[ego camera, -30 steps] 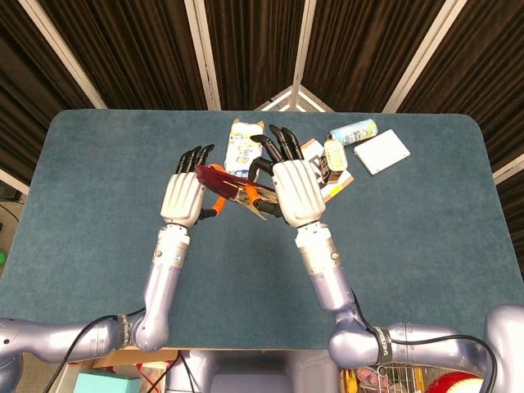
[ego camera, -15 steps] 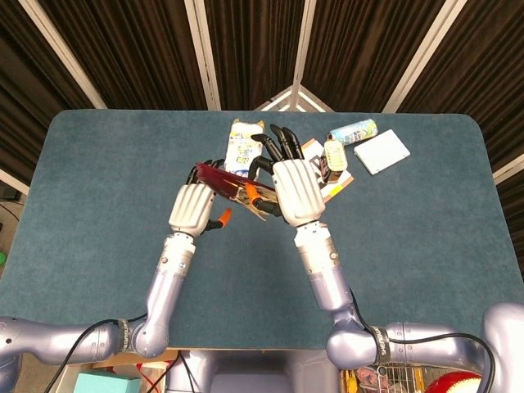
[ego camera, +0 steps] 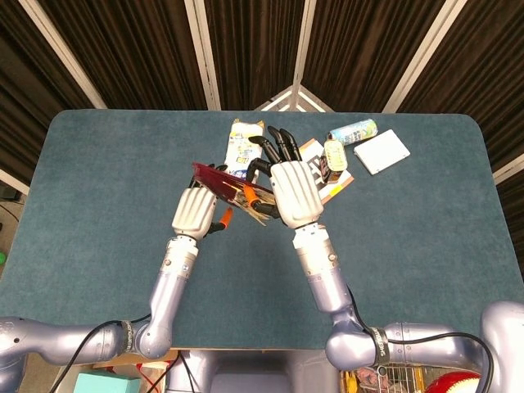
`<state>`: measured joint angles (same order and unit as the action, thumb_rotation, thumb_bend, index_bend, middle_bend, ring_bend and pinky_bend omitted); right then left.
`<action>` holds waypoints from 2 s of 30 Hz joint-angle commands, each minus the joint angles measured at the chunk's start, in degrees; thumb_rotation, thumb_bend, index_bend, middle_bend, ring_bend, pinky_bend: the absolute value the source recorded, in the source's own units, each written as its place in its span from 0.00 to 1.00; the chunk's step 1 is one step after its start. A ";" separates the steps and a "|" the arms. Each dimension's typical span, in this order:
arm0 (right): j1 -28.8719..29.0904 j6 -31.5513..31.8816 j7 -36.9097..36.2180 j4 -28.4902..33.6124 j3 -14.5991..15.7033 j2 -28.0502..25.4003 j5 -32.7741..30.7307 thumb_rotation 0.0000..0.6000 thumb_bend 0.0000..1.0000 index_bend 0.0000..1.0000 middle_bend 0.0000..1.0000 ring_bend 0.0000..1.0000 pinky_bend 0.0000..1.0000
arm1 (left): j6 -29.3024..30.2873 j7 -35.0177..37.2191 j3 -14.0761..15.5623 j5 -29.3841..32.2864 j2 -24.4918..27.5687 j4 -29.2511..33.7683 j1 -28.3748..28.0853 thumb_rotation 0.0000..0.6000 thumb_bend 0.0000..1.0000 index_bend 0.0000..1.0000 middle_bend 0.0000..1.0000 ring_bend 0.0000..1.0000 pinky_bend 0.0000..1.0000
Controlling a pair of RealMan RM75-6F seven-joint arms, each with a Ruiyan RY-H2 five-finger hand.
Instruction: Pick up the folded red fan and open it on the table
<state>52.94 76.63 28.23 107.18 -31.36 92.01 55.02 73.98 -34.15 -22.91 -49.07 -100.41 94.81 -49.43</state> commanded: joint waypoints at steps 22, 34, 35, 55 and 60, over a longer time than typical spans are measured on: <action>1.10 0.68 0.15 1.38 0.25 -0.14 -0.51 1.00 0.58 0.78 0.22 0.00 0.00 | -0.47 0.51 0.28 0.21 -1.63 -0.72 -0.82 1.00 0.61 0.46 0.07 0.00 0.00; 0.90 1.08 -0.02 2.05 0.64 -0.78 -0.68 1.00 0.58 0.78 0.22 0.00 0.00 | 0.92 0.59 0.08 -0.40 -2.04 -0.61 -0.67 1.00 0.74 0.61 0.10 0.00 0.00; 0.85 1.12 -0.04 2.09 0.69 -0.84 -0.71 1.00 0.58 0.78 0.22 0.00 0.00 | 1.01 0.58 0.06 -0.47 -1.97 -0.54 -0.63 1.00 0.74 0.61 0.10 0.00 0.00; -4.49 0.43 -2.31 -1.85 6.97 -6.38 2.95 1.00 0.58 0.78 0.23 0.00 0.00 | 2.22 1.58 0.56 -1.27 7.66 3.54 4.19 1.00 0.75 0.61 0.10 0.00 0.00; -6.15 0.40 -3.54 -3.31 8.61 -7.79 4.40 1.00 0.58 0.78 0.23 0.00 0.00 | 2.00 1.65 0.80 -1.83 10.71 4.85 5.18 1.00 0.75 0.61 0.10 0.00 0.00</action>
<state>47.16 77.05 25.01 104.23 -23.10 84.58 59.10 76.08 -32.60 -22.20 -50.66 -90.51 99.14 -44.66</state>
